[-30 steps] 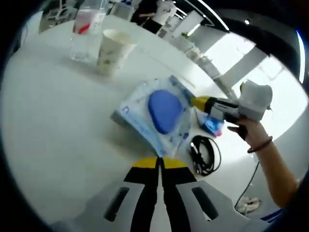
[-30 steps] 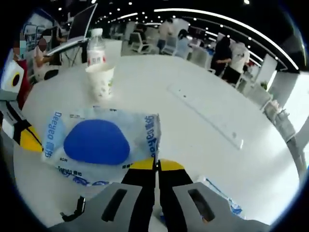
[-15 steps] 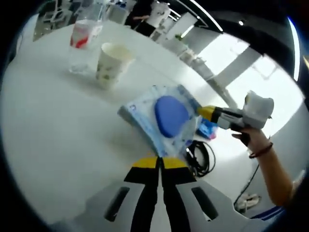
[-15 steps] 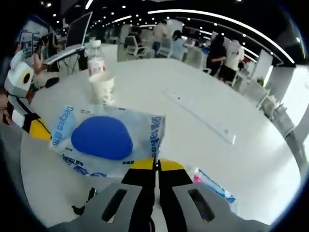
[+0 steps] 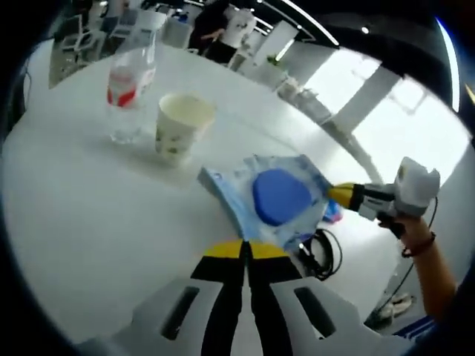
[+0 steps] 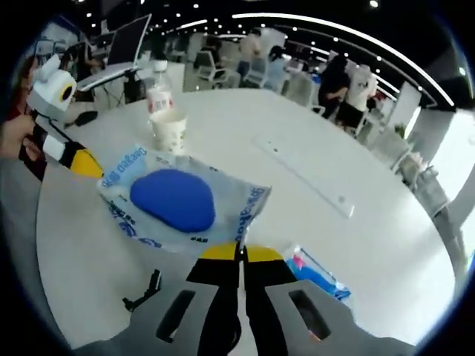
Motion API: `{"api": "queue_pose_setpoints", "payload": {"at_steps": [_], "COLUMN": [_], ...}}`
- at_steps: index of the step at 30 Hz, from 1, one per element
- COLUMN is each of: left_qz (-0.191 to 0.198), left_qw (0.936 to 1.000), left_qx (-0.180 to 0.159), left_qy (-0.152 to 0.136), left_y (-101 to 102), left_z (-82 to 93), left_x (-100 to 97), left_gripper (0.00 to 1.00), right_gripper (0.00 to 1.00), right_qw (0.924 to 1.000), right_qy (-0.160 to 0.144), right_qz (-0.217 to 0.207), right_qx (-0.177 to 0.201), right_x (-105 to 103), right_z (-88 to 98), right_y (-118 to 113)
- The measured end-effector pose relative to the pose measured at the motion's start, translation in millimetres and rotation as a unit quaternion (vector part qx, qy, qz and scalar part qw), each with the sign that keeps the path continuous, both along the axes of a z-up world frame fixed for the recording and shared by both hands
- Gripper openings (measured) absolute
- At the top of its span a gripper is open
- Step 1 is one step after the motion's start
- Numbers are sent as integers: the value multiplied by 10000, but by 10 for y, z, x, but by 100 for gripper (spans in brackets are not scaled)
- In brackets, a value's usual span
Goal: Arrange the tabletop items into an orderly group along one side of the table until the central work area is clear of visible clutter.
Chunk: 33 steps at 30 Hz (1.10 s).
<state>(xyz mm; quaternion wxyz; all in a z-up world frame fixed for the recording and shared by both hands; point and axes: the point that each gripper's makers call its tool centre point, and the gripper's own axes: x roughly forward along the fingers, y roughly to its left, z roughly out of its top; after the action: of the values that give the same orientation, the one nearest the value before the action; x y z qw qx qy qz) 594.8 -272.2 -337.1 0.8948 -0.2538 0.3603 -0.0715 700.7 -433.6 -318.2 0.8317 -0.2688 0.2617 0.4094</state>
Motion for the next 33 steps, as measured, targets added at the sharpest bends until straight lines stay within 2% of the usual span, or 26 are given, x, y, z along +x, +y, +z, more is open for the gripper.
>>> {"api": "queue_pose_setpoints", "payload": {"at_steps": [7, 15, 24, 25, 26, 27, 29, 30, 32, 33], "left_qz": [-1, 39, 185, 226, 293, 262, 157, 206, 267, 223], "left_qw": [10000, 9992, 9977, 9974, 9971, 9977, 9966, 9970, 9978, 9978], "left_qx": [51, 328, 446, 430, 393, 310, 524, 482, 289, 387], "left_qy": [-46, -216, -483, -540, -585, -542, -624, -568, -535, -486], "left_y": [91, 216, 343, 361, 371, 318, 253, 241, 182, 180], "left_z": [17, 65, 136, 152, 163, 138, 65, 38, 18, -1], "left_x": [108, 302, 528, 560, 585, 565, 569, 561, 547, 529], "left_gripper": [0, 0, 0, 0, 0, 0, 0, 0, 0, 0], "right_gripper": [1, 1, 1, 1, 1, 1, 1, 1, 1, 1], "right_qw": [9999, 9987, 9951, 9951, 9954, 9920, 9864, 9834, 9853, 9851], "right_qy": [-89, -156, -499, -572, -569, -419, -71, -1, -51, -42], "right_qz": [-87, -293, -537, -693, -671, -913, -1307, -1481, -1443, -1451], "right_qx": [97, 393, 661, 422, 368, 768, 999, 1052, 914, 922], "right_x": [-46, -123, -131, -95, -97, -89, -86, -80, -87, -88], "right_z": [85, 170, 265, 244, 230, 217, 108, 56, 4, -10], "right_y": [-4, 0, 29, -55, -62, -33, -53, -66, -56, -56]}}
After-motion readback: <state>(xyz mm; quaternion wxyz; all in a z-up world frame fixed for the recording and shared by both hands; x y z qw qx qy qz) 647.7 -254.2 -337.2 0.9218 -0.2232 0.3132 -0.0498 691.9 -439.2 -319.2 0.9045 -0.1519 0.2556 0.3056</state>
